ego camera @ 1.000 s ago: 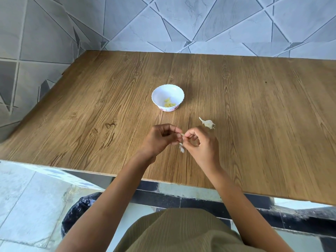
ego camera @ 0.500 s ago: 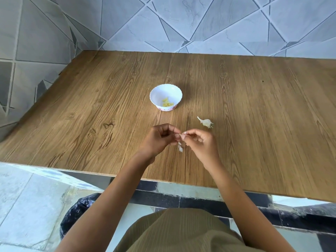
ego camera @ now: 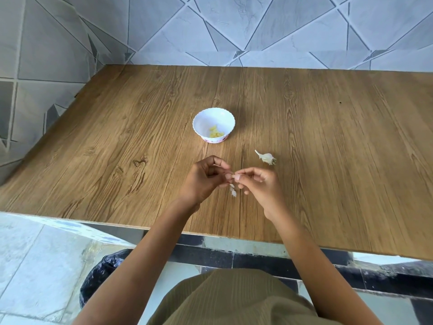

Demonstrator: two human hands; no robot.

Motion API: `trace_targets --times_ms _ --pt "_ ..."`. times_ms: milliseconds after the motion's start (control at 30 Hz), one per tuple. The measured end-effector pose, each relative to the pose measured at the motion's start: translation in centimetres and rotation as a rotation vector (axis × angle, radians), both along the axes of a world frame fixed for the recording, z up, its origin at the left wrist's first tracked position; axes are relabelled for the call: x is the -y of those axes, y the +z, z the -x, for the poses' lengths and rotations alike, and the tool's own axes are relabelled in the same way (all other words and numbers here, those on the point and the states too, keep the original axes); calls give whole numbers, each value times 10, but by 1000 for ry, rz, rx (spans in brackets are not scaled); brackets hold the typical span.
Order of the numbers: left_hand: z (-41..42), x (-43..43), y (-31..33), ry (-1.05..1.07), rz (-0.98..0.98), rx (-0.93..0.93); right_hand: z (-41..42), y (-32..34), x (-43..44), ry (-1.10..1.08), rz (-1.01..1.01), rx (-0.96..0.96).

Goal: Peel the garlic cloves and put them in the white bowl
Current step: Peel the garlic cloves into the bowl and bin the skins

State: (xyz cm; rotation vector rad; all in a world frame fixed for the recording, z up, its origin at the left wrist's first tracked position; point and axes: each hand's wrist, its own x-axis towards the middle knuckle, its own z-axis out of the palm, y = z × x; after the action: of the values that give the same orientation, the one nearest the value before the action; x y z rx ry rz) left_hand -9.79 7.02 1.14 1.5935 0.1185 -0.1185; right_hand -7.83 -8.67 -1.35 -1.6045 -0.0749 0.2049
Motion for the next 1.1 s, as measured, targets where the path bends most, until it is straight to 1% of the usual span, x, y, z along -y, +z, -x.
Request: trace_targets --times_ms 67,133,200,267,367,500,567,667,767,867,1033,1100 --pt "0 -1 -2 2 -34 24 -1 1 -1 -22 -37 -73" --pt "0 -2 -3 23 -32 15 -2 -2 0 -36 -22 -55" --pt "-1 -7 -4 56 -27 -6 -1 -6 2 -22 83 64" --pt "-2 -12 -6 77 -53 -13 -2 -11 4 41 230 184" --pt "-4 -19 -9 110 -115 -4 0 -17 4 156 412 296" --pt "-7 -27 -13 161 -189 20 2 -20 5 176 505 430" --pt "-8 -32 -15 175 -256 31 3 -21 6 176 540 494" --pt "-14 -44 -18 235 -444 63 6 -25 13 131 673 575" --pt "-26 -60 -17 332 -640 98 10 -30 22 74 818 585" --pt "-36 -74 -22 372 -799 90 12 -35 27 59 910 552" --pt "-37 -77 -29 330 -884 109 12 -38 27 80 930 518" --pt "-36 -73 -28 310 -955 170 12 -38 27 71 922 522"
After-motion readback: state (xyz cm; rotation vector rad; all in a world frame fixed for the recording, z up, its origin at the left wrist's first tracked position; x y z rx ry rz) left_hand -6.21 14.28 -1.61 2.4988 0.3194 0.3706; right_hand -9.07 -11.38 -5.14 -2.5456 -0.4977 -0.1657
